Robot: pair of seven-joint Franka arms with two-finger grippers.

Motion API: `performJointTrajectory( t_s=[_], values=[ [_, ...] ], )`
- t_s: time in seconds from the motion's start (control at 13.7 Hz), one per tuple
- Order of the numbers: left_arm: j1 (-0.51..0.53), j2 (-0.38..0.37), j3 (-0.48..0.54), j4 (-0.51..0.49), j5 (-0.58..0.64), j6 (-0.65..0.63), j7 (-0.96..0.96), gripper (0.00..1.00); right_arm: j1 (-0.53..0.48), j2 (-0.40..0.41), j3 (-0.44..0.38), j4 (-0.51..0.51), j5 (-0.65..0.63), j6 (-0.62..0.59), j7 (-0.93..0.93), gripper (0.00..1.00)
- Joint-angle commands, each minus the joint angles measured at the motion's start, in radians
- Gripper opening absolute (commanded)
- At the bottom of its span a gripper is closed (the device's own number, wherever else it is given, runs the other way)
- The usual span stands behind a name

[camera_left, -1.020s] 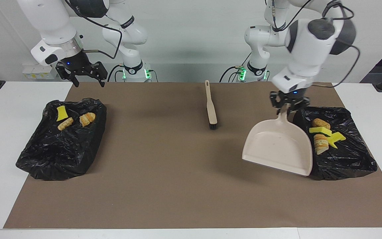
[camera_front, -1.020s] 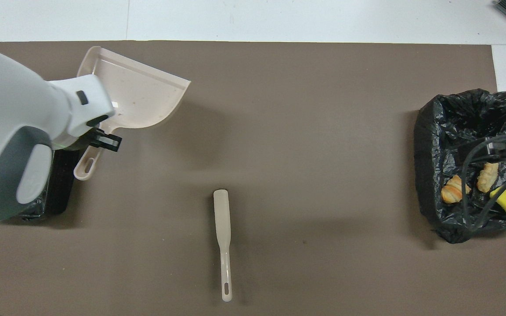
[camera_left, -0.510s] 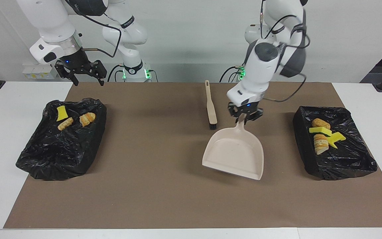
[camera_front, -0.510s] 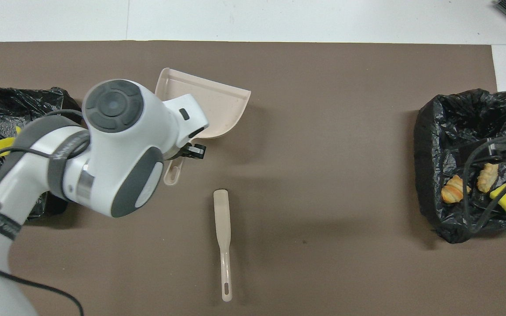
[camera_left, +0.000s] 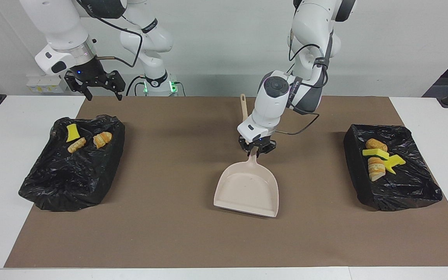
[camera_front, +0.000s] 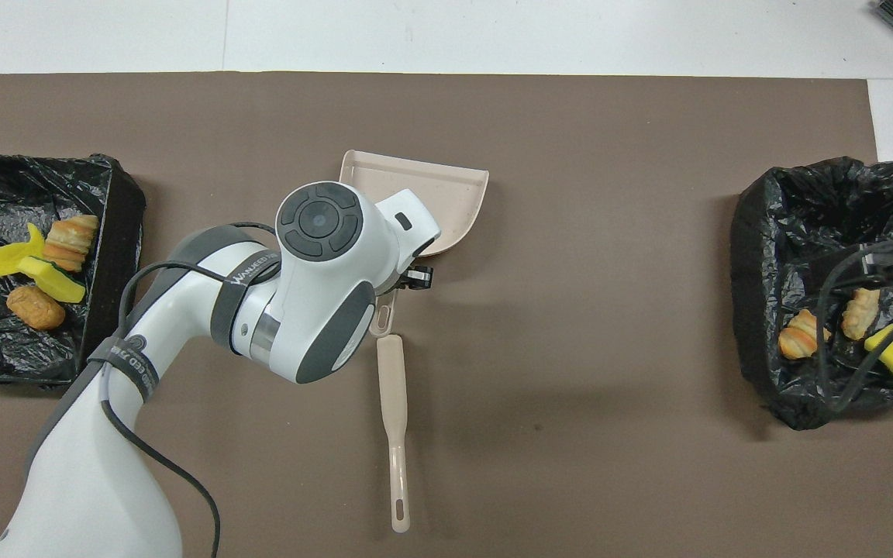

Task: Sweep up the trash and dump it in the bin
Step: 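Set the dustpan down by the handle and release it with the left gripper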

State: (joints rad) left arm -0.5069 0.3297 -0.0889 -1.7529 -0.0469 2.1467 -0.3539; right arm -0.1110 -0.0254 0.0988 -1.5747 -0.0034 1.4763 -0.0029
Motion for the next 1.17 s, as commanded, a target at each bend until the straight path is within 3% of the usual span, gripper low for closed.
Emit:
performJointTrajectory(
  t_s=[0.0, 0.73, 0.8, 0.87, 0.95, 1.09],
  values=[
    [-0.022, -0.015, 0.017, -0.031, -0.018, 0.025, -0.046, 0.00, -0.012, -0.013, 0.006, -0.007, 0.020, -0.002, 0.001, 1.00],
    [-0.070, 0.022, 0.023, -0.045, -0.004, 0.039, -0.157, 0.00, -0.012, -0.013, 0.006, -0.007, 0.022, -0.002, 0.001, 1.00],
    [-0.068, 0.020, 0.026, -0.043, -0.004, 0.039, -0.157, 0.28, -0.012, -0.013, 0.006, -0.007, 0.020, -0.002, 0.001, 1.00],
    [-0.064, 0.019, 0.029, -0.043, -0.005, 0.039, -0.164, 0.87, -0.012, -0.013, 0.006, -0.007, 0.022, -0.002, 0.001, 1.00],
    [-0.050, 0.011, 0.028, -0.045, -0.005, 0.036, -0.184, 1.00, -0.012, -0.013, 0.006, -0.007, 0.022, -0.002, 0.001, 1.00],
    [-0.004, -0.018, 0.028, -0.045, -0.005, -0.022, -0.191, 1.00, -0.012, -0.013, 0.006, -0.005, 0.020, -0.002, 0.001, 1.00]
  ],
)
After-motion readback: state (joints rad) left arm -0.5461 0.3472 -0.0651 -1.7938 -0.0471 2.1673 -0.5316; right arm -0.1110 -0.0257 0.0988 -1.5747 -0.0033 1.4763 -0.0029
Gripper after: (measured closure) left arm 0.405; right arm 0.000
